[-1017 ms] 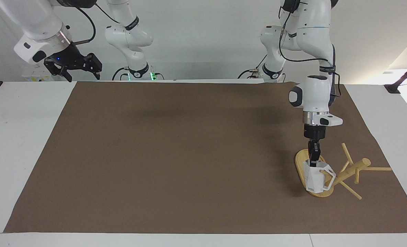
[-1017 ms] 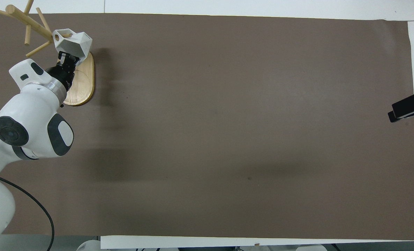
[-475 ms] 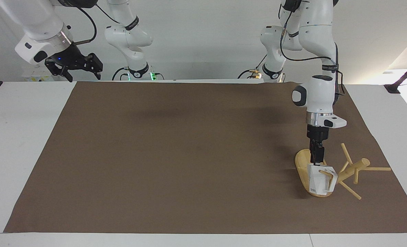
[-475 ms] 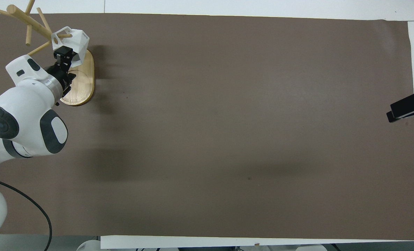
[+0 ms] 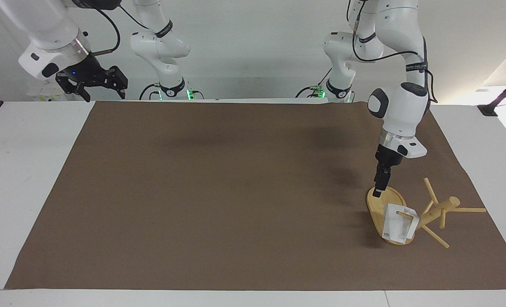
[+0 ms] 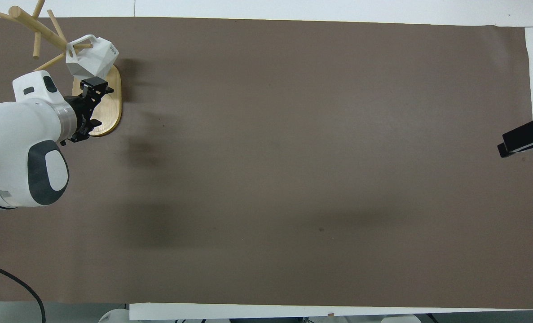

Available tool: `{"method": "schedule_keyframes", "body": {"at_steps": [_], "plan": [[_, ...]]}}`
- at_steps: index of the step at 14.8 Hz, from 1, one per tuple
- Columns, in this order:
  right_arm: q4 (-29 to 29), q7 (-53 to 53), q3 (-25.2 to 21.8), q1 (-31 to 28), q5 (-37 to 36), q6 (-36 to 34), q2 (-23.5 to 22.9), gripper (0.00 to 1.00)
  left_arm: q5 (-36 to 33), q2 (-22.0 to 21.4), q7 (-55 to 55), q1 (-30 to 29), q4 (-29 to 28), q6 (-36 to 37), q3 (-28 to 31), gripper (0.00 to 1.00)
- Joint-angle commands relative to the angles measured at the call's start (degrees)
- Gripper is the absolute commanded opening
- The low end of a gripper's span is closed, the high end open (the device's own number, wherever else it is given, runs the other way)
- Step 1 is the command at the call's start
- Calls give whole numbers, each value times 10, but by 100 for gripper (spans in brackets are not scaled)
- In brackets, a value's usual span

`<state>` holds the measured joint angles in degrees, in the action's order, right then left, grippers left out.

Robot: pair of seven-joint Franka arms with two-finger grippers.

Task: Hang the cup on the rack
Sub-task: 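Open the left gripper and draw it back from the hung cup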

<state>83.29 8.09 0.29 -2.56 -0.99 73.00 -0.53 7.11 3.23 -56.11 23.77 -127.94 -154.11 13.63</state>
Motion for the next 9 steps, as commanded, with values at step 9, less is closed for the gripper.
{"method": "schedule_keyframes", "body": {"at_steps": [9], "plan": [[0,-11,0,1,-2,2,2,100,-117,-45,404,-10,251,547,5,99]]}}
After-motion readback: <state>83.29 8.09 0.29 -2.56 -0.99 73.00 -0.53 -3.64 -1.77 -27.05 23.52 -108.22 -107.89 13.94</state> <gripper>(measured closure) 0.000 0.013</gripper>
